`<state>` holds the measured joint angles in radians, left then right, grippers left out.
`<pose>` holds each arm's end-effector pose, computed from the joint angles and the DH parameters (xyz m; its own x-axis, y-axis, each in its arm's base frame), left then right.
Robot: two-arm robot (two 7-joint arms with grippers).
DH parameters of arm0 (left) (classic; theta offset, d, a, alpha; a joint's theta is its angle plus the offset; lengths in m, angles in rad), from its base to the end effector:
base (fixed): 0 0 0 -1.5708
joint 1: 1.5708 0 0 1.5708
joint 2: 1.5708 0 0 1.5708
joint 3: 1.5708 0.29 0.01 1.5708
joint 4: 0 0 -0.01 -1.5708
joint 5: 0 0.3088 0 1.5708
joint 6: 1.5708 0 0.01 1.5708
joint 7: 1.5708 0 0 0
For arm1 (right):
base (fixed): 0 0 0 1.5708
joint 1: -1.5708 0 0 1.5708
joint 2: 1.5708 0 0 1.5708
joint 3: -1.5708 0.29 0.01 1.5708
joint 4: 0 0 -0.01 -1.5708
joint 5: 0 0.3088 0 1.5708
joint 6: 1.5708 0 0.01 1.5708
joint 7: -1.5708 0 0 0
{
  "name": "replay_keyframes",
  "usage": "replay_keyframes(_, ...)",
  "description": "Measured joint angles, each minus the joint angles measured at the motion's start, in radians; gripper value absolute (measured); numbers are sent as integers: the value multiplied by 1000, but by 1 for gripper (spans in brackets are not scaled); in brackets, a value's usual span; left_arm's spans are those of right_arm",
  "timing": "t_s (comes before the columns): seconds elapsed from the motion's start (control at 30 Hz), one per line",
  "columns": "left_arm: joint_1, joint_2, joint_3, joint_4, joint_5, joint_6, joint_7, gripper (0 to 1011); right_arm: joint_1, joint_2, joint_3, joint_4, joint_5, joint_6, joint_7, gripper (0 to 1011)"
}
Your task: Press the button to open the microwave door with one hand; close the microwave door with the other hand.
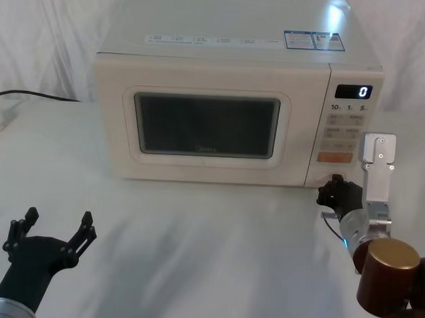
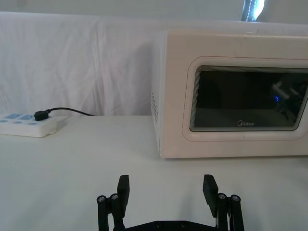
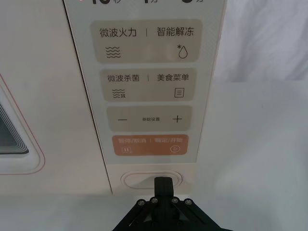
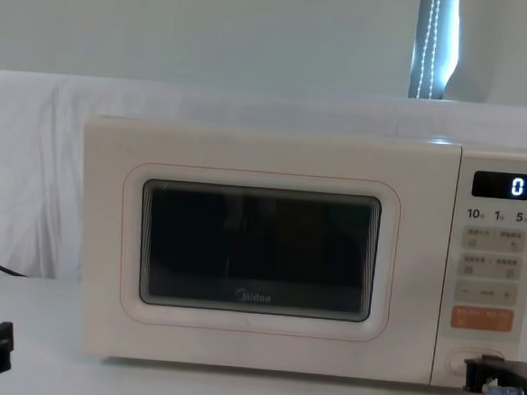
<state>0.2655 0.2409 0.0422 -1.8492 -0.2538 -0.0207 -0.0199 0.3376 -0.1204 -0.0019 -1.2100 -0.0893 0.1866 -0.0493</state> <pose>0.2529 0.0375 -0.2853 0.1245 0.9917 -0.0327 -0.9921 0.1240 -0.0175 0.4227 0.0501 -0.2867 -0.0046 -0.9999 -0.0135 0.9784 -0.0017 -0.2066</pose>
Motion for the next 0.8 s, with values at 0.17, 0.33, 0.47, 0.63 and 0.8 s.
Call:
replay_keyframes(0.17,0,0,0,0,0,0,0,1001,5,-4,1,6,3,-4,0,0)
replay_keyframes(0.33,0,0,0,0,0,0,0,1001,10,-6,1,13,3,-5,0,0)
replay_keyframes(0.47,0,0,0,0,0,0,0,1001,13,-9,0,17,3,-5,-1,0)
replay_keyframes(0.63,0,0,0,0,0,0,0,1001,17,-11,0,25,2,-9,-7,0)
replay_keyframes(0.8,0,0,0,0,0,0,0,1001,20,-15,2,31,1,-10,-11,0)
